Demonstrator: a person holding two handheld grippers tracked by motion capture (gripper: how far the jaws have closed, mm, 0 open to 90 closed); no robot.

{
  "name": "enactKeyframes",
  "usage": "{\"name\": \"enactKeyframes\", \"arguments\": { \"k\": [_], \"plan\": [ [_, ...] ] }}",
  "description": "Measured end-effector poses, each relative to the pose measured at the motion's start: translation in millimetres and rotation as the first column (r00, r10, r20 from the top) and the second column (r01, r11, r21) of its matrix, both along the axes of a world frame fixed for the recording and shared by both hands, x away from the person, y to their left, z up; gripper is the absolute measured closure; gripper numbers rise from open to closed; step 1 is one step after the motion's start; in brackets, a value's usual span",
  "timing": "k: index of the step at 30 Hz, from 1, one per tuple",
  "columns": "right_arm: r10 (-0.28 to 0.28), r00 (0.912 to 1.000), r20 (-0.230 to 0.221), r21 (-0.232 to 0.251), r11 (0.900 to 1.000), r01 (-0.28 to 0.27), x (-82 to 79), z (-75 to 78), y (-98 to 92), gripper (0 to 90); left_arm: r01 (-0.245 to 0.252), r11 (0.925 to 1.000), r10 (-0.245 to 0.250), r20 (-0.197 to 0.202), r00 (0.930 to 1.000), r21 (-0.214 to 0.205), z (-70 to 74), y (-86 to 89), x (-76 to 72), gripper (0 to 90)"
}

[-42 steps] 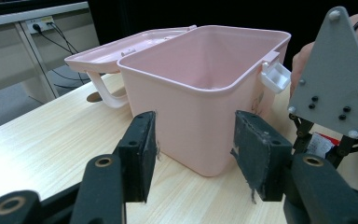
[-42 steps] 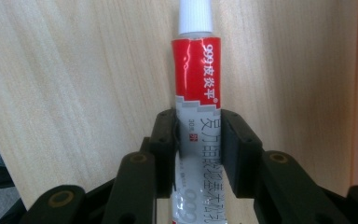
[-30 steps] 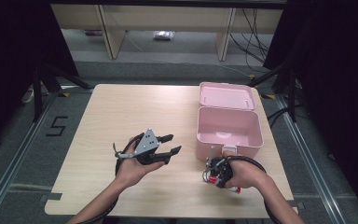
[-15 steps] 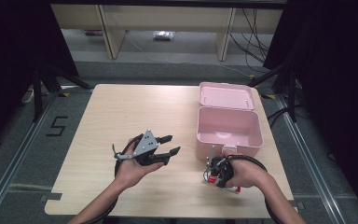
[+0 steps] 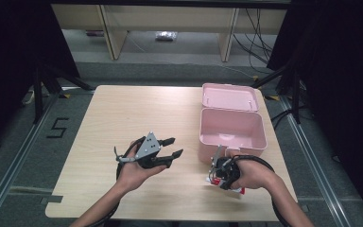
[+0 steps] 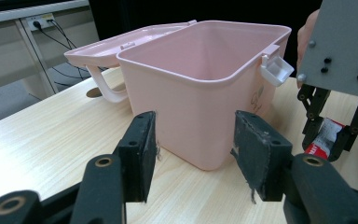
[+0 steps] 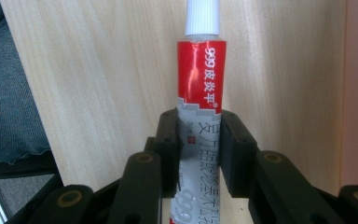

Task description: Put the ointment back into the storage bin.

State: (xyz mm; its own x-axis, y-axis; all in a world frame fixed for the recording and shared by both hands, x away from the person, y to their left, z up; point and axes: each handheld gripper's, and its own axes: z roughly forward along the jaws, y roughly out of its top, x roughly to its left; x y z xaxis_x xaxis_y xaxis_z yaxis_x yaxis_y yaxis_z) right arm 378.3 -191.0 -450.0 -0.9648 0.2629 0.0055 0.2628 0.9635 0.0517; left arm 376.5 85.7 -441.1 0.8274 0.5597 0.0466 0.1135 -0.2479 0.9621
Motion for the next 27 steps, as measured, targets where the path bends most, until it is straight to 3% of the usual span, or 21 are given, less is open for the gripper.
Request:
{"name": "enactKeyframes", "arguments": {
  "k": [2,3,4,6,8,9,11,12,13,14,15,21,22,23,25,27],
  "plan": [
    [0.023,0.9997,-0.002,0.015,0.9996,-0.023,0.9,0.0,0.0,72.3,0.002,1.0000,-0.002,0.001,1.0000,-0.005,-0.3,-0.2,0.3,48.7],
    [-0.005,1.0000,-0.004,-0.003,1.0000,0.005,-0.6,2.5,0.0,72.4,0.003,1.0000,-0.003,0.001,1.0000,-0.006,-0.2,-0.1,0.4,48.6],
    [0.015,0.9999,-0.003,-0.002,0.9999,-0.015,0.1,4.6,0.0,72.3,-0.003,1.0000,0.003,-0.001,1.0000,0.005,0.8,0.6,-0.2,48.7],
    [-0.001,1.0000,-0.004,-0.007,1.0000,0.001,-1.0,6.5,-0.1,72.3,-0.004,1.0000,0.004,0.000,1.0000,0.001,1.3,0.7,-0.2,48.7],
    [0.024,0.9997,0.001,0.001,0.9997,-0.024,0.2,8.6,-0.4,72.3,-0.004,1.0000,0.004,0.002,1.0000,0.003,1.9,1.1,0.0,48.6],
    [-0.006,1.0000,0.000,0.004,1.0000,0.006,-2.0,12.0,-0.2,72.3,-0.004,1.0000,0.004,0.002,1.0000,0.004,1.8,1.2,0.1,48.6],
    [0.024,0.9997,-0.002,0.005,0.9997,-0.024,-0.2,15.0,-0.6,72.3,-0.005,1.0000,0.005,0.000,1.0000,0.002,1.5,1.2,0.2,48.6],
    [-0.007,1.0000,-0.001,0.008,0.9999,0.007,-2.0,16.5,-0.4,72.3,-0.005,1.0000,0.005,0.000,1.0000,0.002,1.5,1.2,0.2,48.7],
    [0.022,0.9997,0.000,0.009,0.9997,-0.022,-0.1,17.5,-1.0,72.3,-0.006,1.0000,0.006,-0.002,1.0000,0.001,1.4,1.5,0.3,48.6],
    [-0.004,1.0000,-0.003,0.006,1.0000,0.004,-1.3,19.0,-0.7,72.3,-0.006,1.0000,0.006,-0.002,1.0000,0.000,1.4,1.5,0.2,48.7],
    [0.026,0.9996,0.005,0.004,0.9996,-0.026,0.5,20.1,-1.2,72.4,-0.005,1.0000,0.005,-0.001,1.0000,0.002,1.4,1.5,0.2,48.6],
    [0.023,0.9997,0.003,0.004,0.9997,-0.023,0.8,25.3,-2.1,72.3,-0.003,1.0000,0.003,-0.002,1.0000,0.003,1.4,1.1,0.2,48.6],
    [0.053,0.9986,0.009,0.014,0.9985,-0.053,3.0,25.2,-3.5,72.3,-0.003,1.0000,0.003,-0.002,1.0000,0.003,1.5,1.0,0.2,48.6],
    [0.014,0.9999,0.005,0.004,0.9999,-0.014,0.3,28.6,-3.1,72.3,-0.002,1.0000,0.002,-0.002,1.0000,0.005,1.6,0.9,0.2,48.6],
    [0.007,1.0000,0.005,0.000,1.0000,-0.007,-0.4,30.9,-3.1,72.3,-0.003,1.0000,0.003,-0.004,1.0000,0.005,1.6,0.5,0.0,48.6],
    [0.036,0.9993,0.007,0.008,0.9993,-0.036,1.5,31.1,-3.5,72.3,-0.003,1.0000,0.003,-0.005,1.0000,0.006,1.6,0.4,-0.1,48.6]
  ]
}}
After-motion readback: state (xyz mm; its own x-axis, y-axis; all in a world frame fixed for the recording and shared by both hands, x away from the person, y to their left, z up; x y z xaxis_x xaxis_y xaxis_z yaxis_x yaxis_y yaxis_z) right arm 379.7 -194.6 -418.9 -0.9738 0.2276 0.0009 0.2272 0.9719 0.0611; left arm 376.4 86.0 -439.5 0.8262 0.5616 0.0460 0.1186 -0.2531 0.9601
